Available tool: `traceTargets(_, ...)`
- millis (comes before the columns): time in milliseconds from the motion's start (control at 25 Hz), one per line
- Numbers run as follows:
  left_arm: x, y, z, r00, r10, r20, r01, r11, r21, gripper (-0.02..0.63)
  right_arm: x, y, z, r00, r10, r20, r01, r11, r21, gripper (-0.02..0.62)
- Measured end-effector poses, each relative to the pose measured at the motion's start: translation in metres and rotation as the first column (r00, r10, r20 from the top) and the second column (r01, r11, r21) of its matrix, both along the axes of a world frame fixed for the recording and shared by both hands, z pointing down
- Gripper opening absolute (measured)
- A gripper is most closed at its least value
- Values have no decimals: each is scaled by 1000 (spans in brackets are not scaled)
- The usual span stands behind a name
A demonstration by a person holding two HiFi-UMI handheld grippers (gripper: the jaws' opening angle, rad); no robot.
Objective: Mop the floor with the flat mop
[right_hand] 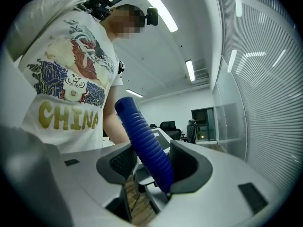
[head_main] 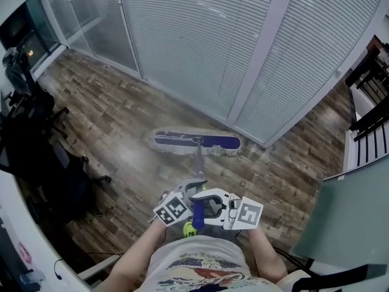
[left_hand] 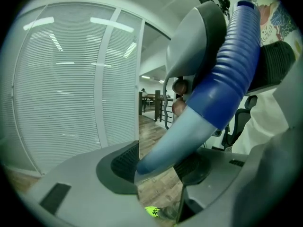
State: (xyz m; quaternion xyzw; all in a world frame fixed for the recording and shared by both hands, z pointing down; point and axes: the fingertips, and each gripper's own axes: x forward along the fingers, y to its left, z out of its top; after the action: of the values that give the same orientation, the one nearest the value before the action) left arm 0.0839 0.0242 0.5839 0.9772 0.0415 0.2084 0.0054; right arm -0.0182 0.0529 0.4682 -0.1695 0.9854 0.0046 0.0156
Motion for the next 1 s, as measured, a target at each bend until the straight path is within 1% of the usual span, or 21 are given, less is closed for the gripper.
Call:
traceTargets(120,23,-33,4,1000,4,11,-4,1000,0,179,25,-30,20,994,-26,-102,23,999,-30,206)
traceTargets(160,31,-45,4,1000,2,13,-2,1000,-4,182,33,-42,18,995,-25,-96,23,999,-26,207)
traceTargets(280,58,-85,-5,1000,-17,1,17,1000,-22,184,58,-86,-14,997,19,77,-20,1000,13,206)
traceTargets(320,68,-98,-7,1000,-21,-4,21,999,-27,184,68,-100,-19,994,29,102,-31,999,14,207)
traceTargets(440,94,-130,-12,1000,-11,-3,11,1000,-27,184,97,-132,-21,995,36,98,-37,999,12,207)
traceTargets(560,111,-146,-8,1000,3,21,-3,1000,-20,184,114,-148,-16,997,17,78,-18,1000,21,206)
traceTargets(680,114,-149,-5,999,3,51,-2,1000,-28,187,116,-152,-14,997,10,81,-12,1000,21,207)
traceTargets(800,105,-147,-4,997,3,80,1,999,-43,193,109,-150,-11,997,13,77,-13,1000,-1,210)
traceTargets(920,94,-140,-1,994,-5,105,9,999,-36,196,96,-141,-4,999,-22,38,23,1000,-18,212)
traceTargets(1000,84,-131,2,993,-18,113,21,999,-27,198,86,-129,5,999,-49,-14,48,999,-25,213)
